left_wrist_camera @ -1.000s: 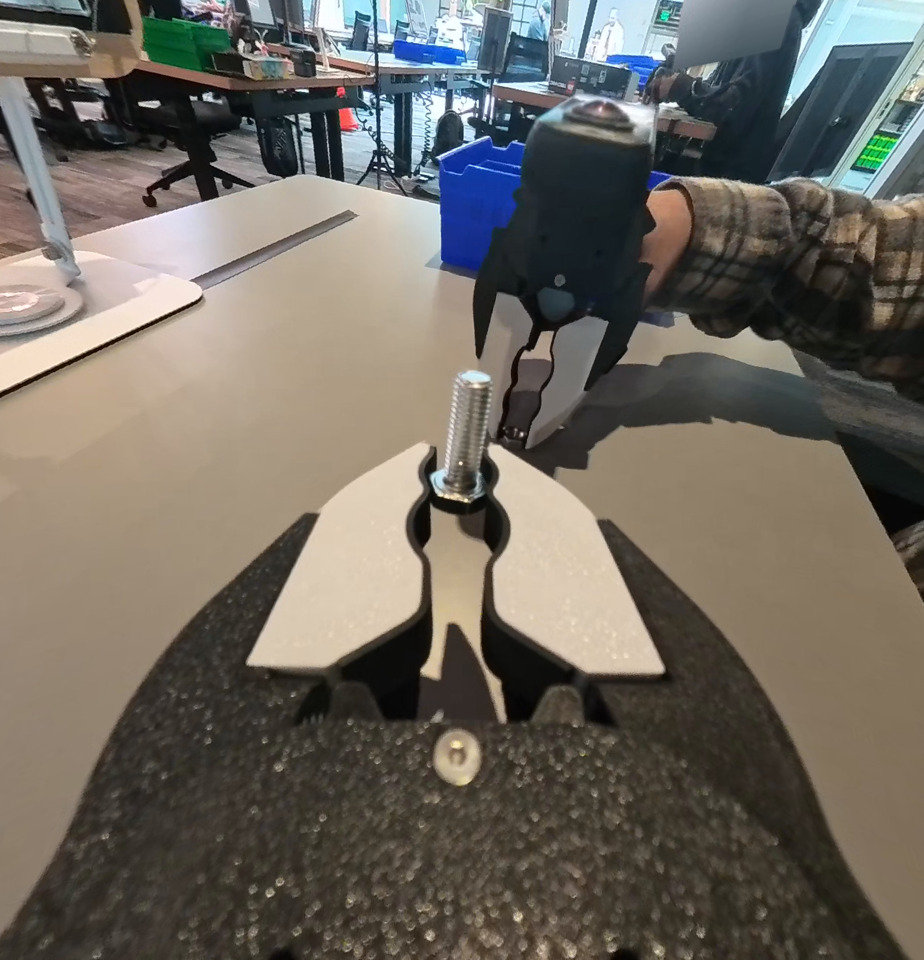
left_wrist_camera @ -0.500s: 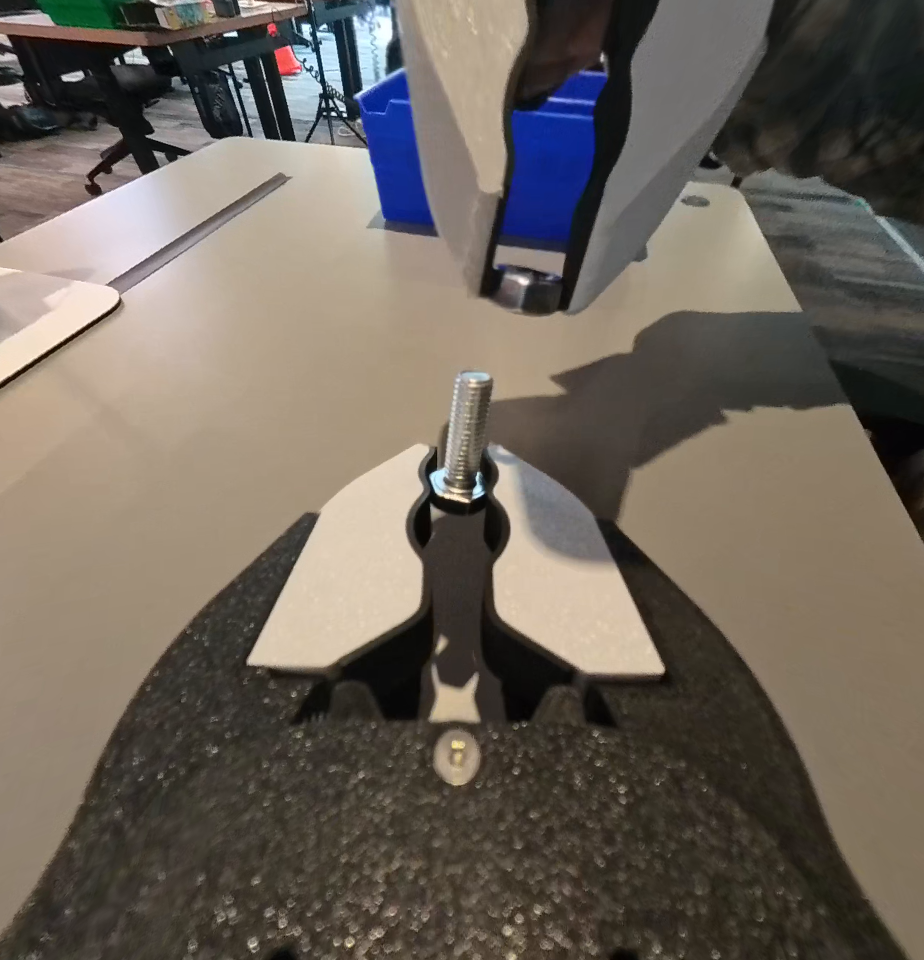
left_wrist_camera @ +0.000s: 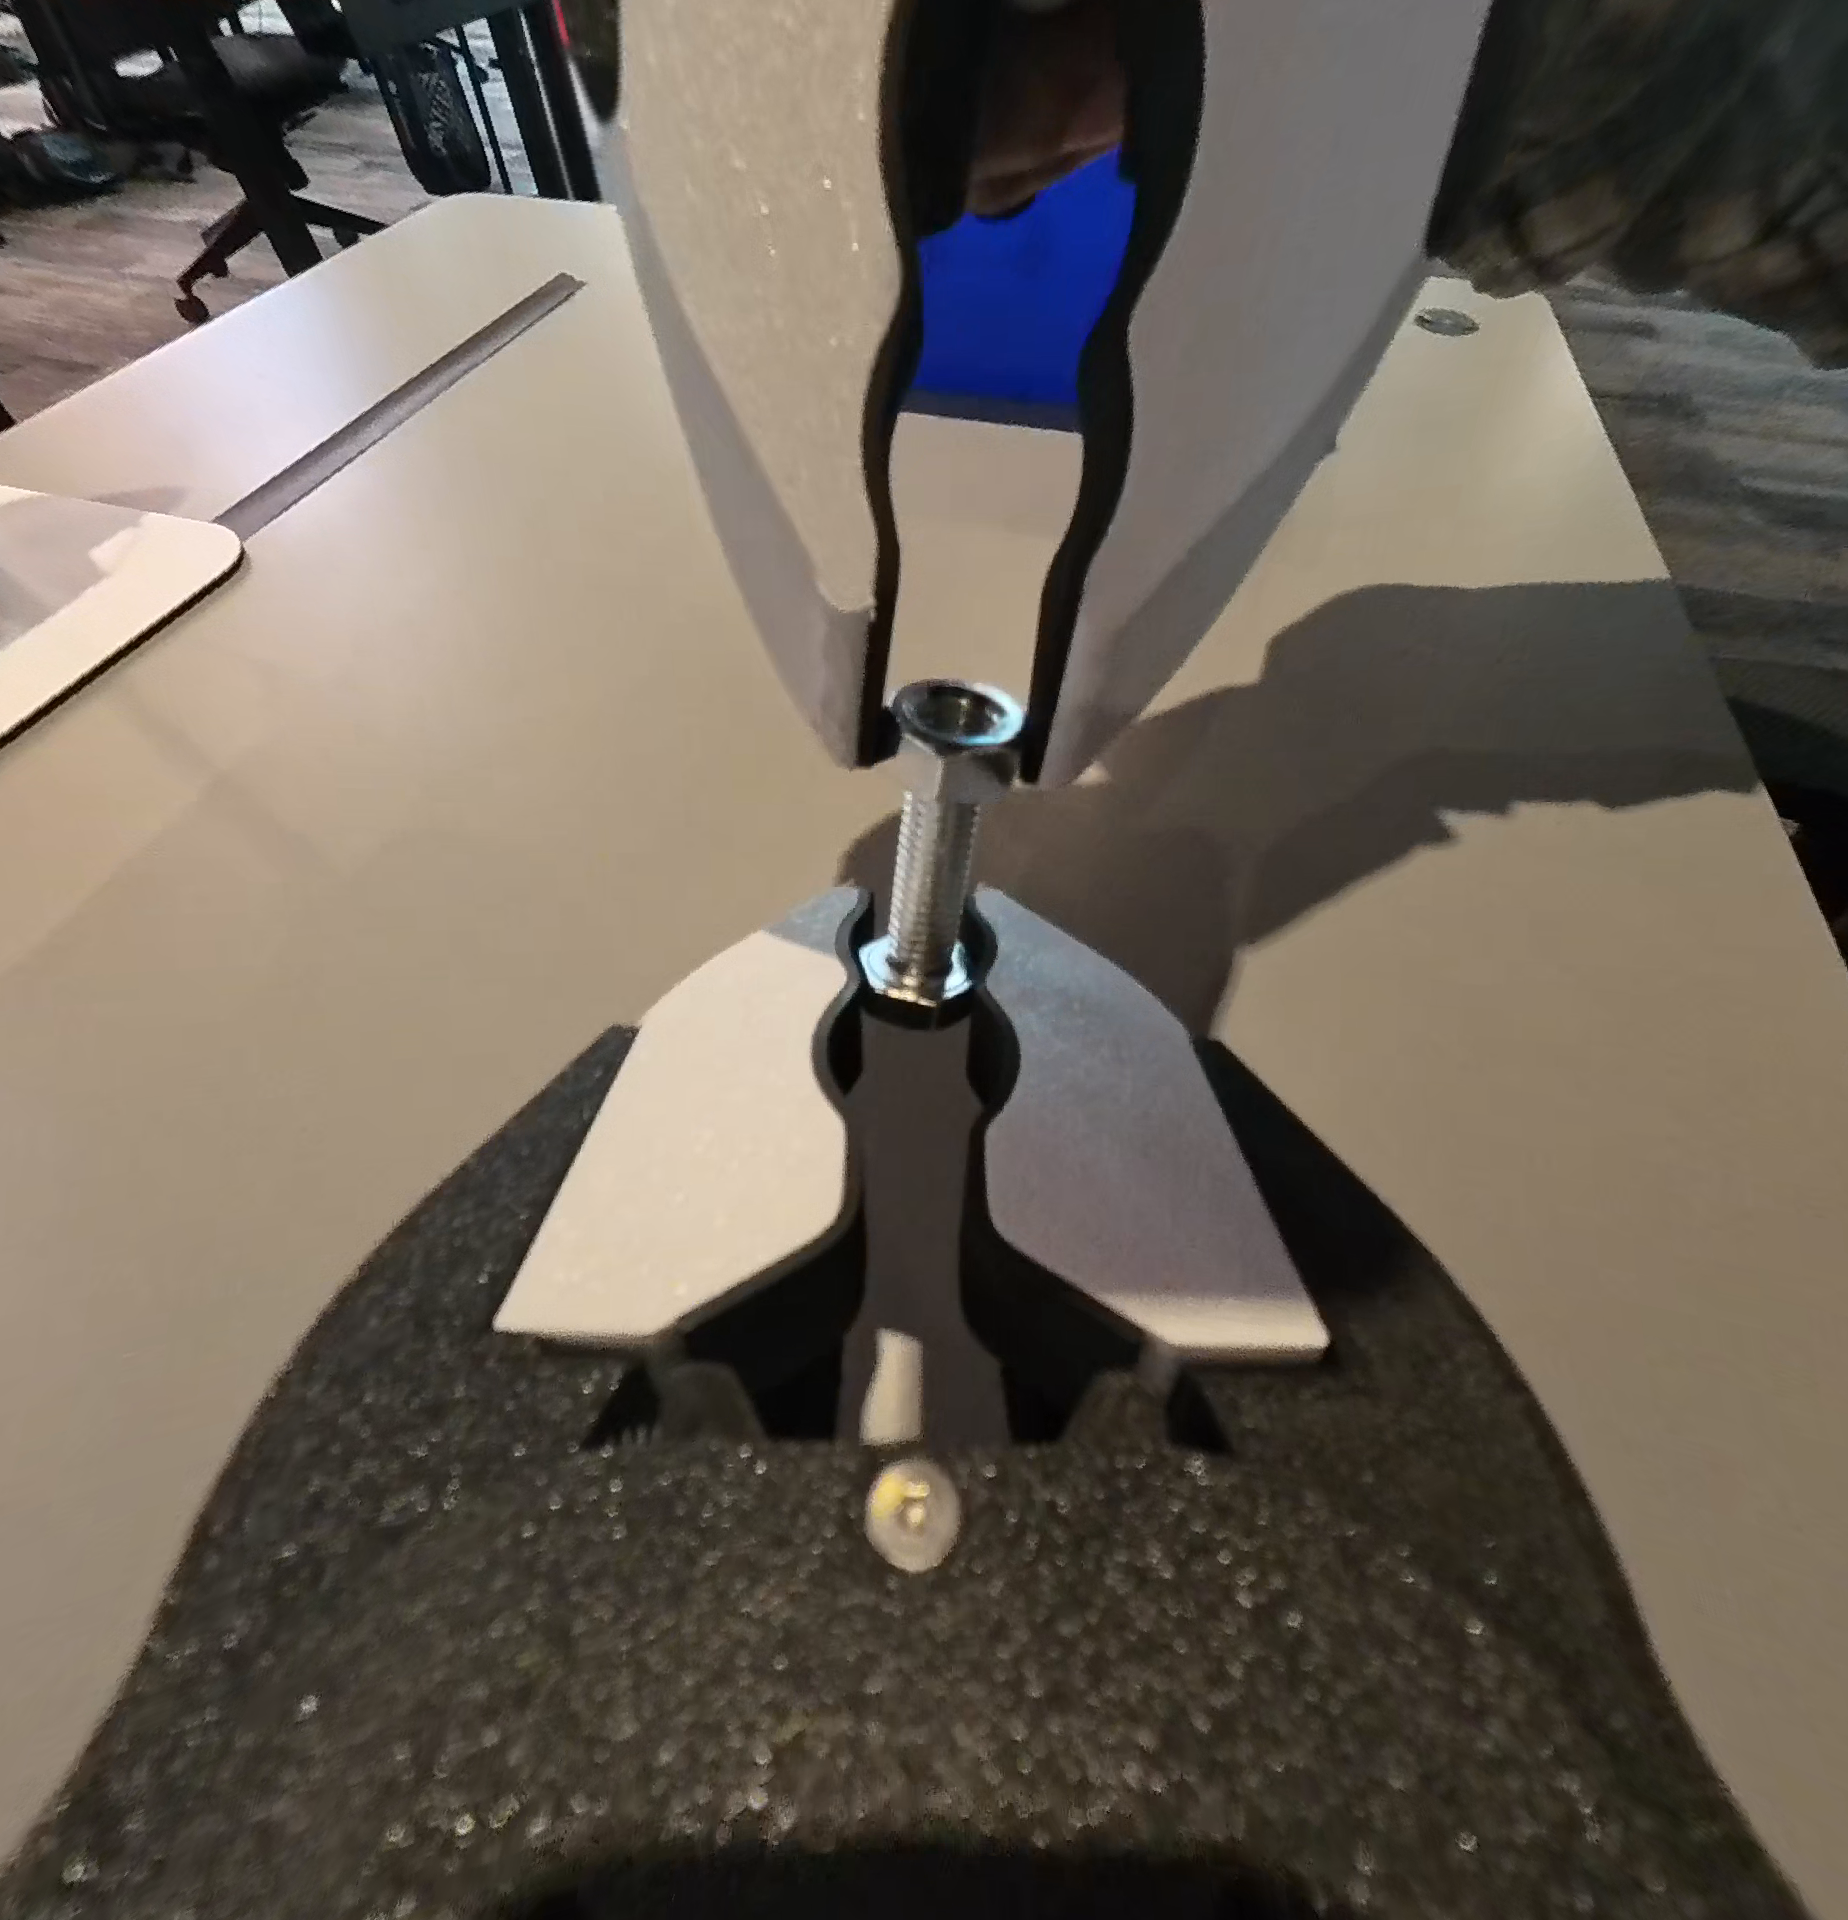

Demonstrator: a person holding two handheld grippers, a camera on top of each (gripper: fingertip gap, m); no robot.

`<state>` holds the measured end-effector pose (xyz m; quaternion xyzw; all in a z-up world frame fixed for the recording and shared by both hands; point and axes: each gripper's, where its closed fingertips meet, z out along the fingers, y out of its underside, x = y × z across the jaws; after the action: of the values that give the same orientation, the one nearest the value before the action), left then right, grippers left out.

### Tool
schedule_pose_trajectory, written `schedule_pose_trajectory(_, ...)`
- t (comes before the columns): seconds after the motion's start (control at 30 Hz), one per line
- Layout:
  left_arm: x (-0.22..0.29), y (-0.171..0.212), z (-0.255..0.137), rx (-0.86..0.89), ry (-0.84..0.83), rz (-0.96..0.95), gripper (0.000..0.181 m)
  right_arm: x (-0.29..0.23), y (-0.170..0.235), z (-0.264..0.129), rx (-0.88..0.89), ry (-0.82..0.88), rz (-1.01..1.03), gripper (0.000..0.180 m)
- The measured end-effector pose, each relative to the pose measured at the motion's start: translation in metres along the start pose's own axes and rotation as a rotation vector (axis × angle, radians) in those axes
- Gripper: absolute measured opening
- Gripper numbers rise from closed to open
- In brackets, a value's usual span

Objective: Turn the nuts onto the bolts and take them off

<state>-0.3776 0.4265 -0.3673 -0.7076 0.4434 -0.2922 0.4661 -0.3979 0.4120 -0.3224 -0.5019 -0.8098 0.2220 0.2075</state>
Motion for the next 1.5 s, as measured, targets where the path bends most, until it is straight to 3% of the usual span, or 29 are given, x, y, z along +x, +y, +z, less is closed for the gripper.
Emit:
schedule_pose_trajectory(0.5, 0.001, -0.002, 0.0, 0.013, 0.01, -0.013, 0.015, -0.002, -0.001, 0.001, 0.078, -0.018, 0.044, 0.017)
schedule_pose_trajectory(1.0, 0.005, -0.023, -0.01, 0.184, 0.097, -0.084, 0.015, 0.0, -0.012, -0.023, 0.434, -0.054, 0.12, 0.017)
schedule_pose_trajectory(1.2, 0.009, -0.039, -0.02, 0.323, 0.196, -0.202, 0.015, 0.002, -0.027, -0.046, 0.674, -0.053, 0.189, 0.016)
schedule_pose_trajectory(1.33, -0.006, -0.038, -0.028, 0.349, 0.156, -0.229, 0.015, 0.007, 0.037, -0.026, 0.465, 0.06, 0.297, 0.017)
schedule_pose_trajectory(1.5, -0.018, -0.036, -0.034, 0.346, 0.098, -0.231, 0.015, -0.011, 0.107, 0.021, 0.207, 0.001, 0.4, 0.017)
